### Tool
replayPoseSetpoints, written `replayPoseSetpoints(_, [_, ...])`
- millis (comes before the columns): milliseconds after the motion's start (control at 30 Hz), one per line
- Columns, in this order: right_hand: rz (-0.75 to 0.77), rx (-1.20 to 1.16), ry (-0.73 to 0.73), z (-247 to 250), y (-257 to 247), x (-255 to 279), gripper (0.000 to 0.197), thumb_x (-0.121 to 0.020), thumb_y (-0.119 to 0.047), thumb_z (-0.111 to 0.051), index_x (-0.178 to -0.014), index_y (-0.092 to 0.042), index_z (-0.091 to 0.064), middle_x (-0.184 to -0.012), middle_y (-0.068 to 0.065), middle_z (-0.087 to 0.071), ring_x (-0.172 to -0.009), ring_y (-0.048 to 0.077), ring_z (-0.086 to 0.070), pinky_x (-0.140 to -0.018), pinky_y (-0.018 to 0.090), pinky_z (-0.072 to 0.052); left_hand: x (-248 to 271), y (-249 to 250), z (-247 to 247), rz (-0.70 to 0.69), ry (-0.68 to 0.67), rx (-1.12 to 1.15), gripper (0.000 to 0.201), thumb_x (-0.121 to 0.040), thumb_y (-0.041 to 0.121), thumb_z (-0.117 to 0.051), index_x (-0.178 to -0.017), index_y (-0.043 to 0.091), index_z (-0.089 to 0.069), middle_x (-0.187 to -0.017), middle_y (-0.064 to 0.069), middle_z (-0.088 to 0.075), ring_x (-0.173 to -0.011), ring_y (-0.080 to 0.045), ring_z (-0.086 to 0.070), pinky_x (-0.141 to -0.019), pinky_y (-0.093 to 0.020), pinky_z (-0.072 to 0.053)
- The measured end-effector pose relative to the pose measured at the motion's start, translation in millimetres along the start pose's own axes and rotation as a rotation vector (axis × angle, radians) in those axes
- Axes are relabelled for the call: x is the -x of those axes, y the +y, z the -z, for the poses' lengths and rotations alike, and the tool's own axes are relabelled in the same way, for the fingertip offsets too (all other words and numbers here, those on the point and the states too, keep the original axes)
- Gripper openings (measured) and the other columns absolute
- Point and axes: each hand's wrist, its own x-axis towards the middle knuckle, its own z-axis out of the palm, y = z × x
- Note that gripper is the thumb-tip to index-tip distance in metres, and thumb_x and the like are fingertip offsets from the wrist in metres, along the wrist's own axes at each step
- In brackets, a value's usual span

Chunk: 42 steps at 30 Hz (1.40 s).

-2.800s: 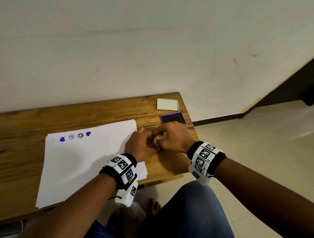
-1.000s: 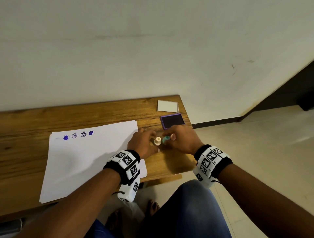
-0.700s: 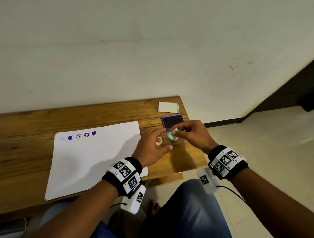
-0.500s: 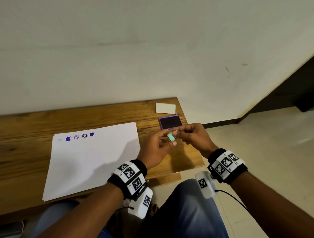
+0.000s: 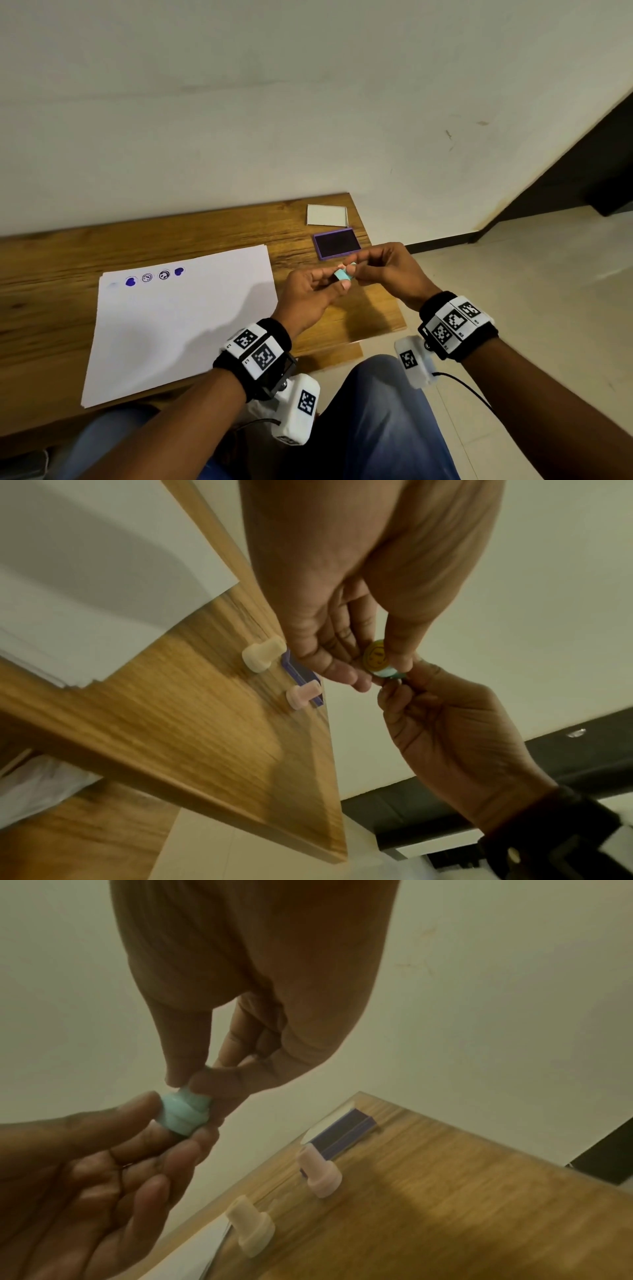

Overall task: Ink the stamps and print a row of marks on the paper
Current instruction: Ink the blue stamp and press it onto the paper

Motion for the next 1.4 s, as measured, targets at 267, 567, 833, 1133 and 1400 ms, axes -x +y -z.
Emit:
replayPoseSetpoints(267, [0.017, -0.120, 0.052, 9.0, 10.1, 4.7, 0.020, -0.088, -0.004, -0.069, -0.106, 0.003, -0.072, -0.101, 0.018, -0.075, -0.091, 0.025, -0.073, -0.076, 0.030, -0.059, 2.5, 0.3, -3.0, -0.058, 0.096, -0.084, 0.031, -0.083, 0.020, -0.074, -0.114, 0.017, -0.071, -0.101, 0.006, -0.075, -0.097, -0.006, -0.069, -0.087, -0.029, -0.057])
replayPoseSetpoints(567, [-0.011, -0.233, 0.294, 41.3, 19.8, 6.8, 0.019, -0.083, -0.001, -0.073, -0.102, -0.001, -0.073, -0.091, 0.010, -0.076, -0.083, 0.018, -0.072, -0.079, 0.030, -0.060, 8.4, -29.5, 10.5, -0.052, 0.003, -0.380, 0.037, -0.081, 0.008, -0.075, -0.114, 0.023, -0.067, -0.104, 0.007, -0.068, -0.098, -0.007, -0.064, -0.080, -0.015, -0.053])
replayPoseSetpoints(833, [-0.016, -0.140, 0.251, 30.2, 25.9, 2.4, 0.016, -0.084, -0.007, -0.074, -0.101, -0.006, -0.076, -0.097, 0.017, -0.076, -0.089, 0.027, -0.072, -0.080, 0.037, -0.060, -4.0, -50.1, -15.6, -0.097, 0.034, -0.666, 0.040, -0.084, 0.013, -0.073, -0.123, 0.019, -0.065, -0.121, 0.001, -0.066, -0.110, -0.014, -0.061, -0.096, -0.030, -0.051])
replayPoseSetpoints(1133, [-0.019, -0.046, 0.189, 28.8, 20.7, -3.3, 0.022, -0.082, -0.007, -0.077, -0.104, -0.003, -0.074, -0.098, 0.012, -0.077, -0.090, 0.025, -0.074, -0.077, 0.032, -0.060, -4.4, -71.5, -5.3, -0.026, 0.044, -0.684, 0.056, -0.078, 0.020, -0.079, -0.131, 0.020, -0.059, -0.135, 0.000, -0.051, -0.123, -0.021, -0.053, -0.100, -0.043, -0.050])
replayPoseSetpoints(1400, [-0.020, 0.122, 0.198, 27.6, 17.1, -17.8, 0.033, -0.079, -0.008, -0.080, -0.111, -0.005, -0.073, -0.103, 0.009, -0.076, -0.093, 0.023, -0.074, -0.084, 0.042, -0.061, 8.2, -17.1, 11.6, -0.202, 0.030, -0.738, 0.031, -0.082, 0.027, -0.074, -0.112, 0.023, -0.069, -0.107, 0.006, -0.062, -0.092, -0.009, -0.059, -0.080, -0.027, -0.055])
